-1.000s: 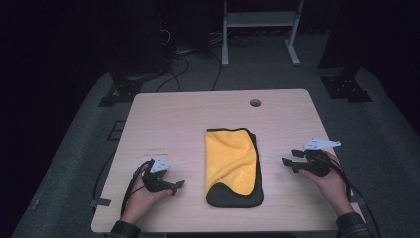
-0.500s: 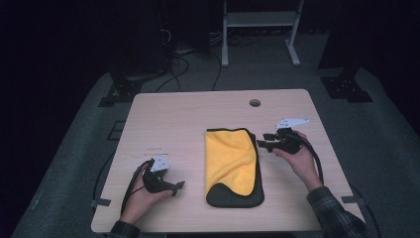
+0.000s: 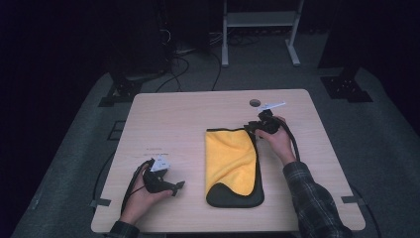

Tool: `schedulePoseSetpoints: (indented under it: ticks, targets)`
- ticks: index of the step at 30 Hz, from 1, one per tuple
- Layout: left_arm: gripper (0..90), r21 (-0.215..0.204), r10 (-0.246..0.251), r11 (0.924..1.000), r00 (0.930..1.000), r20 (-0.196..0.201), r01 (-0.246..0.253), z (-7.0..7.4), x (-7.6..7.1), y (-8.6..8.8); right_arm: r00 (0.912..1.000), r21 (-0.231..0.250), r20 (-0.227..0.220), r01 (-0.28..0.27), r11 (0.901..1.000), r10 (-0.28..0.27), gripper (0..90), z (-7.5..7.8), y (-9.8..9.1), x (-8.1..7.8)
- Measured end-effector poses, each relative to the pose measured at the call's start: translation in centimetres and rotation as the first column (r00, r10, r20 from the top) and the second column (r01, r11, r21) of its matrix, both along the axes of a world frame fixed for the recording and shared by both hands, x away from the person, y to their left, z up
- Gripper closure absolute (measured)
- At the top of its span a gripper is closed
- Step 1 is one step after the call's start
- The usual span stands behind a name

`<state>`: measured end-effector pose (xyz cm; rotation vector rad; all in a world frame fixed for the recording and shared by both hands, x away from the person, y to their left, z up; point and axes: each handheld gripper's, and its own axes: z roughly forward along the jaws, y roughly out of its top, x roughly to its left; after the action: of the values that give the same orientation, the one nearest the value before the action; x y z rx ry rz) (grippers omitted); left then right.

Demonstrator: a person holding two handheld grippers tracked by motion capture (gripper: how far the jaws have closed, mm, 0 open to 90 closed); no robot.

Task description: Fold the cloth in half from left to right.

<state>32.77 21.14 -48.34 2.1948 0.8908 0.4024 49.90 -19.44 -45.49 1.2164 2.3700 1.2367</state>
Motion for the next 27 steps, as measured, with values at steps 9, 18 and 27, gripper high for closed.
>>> schedulePoseSetpoints:
  ticks: [9,18,27]
  targets:
    - [3.2,0.0,0.0,1.0,1.0,0.0,0.0,0.0,0.0,0.0,0.9998,-0.014,-0.021,-0.007,0.9999,0.007,85.6,-0.3,0.4,0.1]
    - [3.2,0.0,0.001,1.0,1.0,0.0,-0.001,0.0,0.0,0.0,0.9989,-0.071,-0.032,0.033,0.997,-0.035,82.9,-0.4,-1.1,-0.3]
    - [3.2,0.0,0.001,1.0,1.0,0.0,-0.001,0.0,0.0,0.0,0.9963,-0.053,0.032,0.081,0.9953,-0.08,65.1,0.3,-2.4,-1.3]
